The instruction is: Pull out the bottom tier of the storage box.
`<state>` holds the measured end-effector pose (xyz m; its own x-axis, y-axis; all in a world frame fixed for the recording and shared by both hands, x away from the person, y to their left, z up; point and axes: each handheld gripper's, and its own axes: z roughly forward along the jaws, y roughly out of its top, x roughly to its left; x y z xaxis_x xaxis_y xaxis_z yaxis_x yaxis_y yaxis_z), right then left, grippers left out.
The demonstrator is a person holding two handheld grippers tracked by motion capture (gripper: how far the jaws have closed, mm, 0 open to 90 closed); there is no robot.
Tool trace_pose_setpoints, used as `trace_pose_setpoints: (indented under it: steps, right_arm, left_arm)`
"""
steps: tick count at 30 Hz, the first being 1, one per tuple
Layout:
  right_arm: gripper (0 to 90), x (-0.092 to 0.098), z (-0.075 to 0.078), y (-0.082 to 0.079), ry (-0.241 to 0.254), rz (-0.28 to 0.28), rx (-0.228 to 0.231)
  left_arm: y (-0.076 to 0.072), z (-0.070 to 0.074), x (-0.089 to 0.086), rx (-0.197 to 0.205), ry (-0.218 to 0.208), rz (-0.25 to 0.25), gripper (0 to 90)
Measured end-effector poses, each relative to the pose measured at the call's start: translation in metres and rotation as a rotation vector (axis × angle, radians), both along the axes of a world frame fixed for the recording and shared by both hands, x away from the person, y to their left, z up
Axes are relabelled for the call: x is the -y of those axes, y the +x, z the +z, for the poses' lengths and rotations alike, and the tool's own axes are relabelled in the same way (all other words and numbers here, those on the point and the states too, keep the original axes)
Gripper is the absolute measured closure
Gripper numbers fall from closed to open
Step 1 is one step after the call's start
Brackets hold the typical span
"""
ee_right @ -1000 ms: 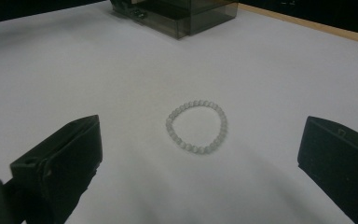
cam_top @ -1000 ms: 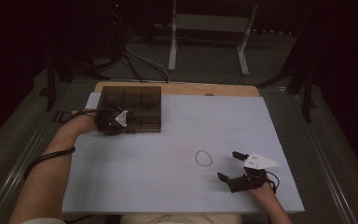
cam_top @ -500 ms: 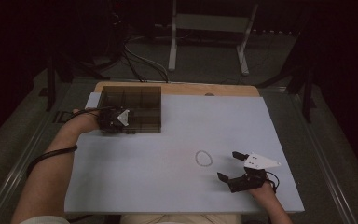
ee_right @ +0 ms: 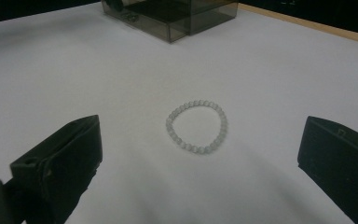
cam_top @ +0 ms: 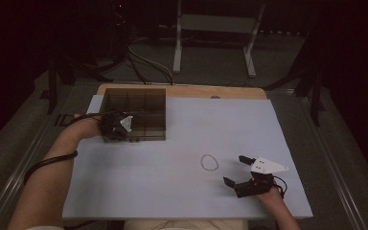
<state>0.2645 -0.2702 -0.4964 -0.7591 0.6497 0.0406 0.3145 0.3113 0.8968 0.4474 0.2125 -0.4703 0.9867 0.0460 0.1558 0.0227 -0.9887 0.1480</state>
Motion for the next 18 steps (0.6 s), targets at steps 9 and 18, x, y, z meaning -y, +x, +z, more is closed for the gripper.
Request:
trace_pose_setpoints:
  steps: [9, 18]
  right_arm:
    - [0.0, 0.000, 0.000, 0.000, -0.001, -0.001, 0.001]
    - [0.0, 0.000, 0.000, -0.001, -0.004, 0.002, 0.002]
  left_arm:
    - [-0.007, 0.000, 0.000, -0.031, -0.005, 0.007, 88.8]
    - [-0.013, 0.000, 0.001, -0.045, -0.004, -0.004, 89.0]
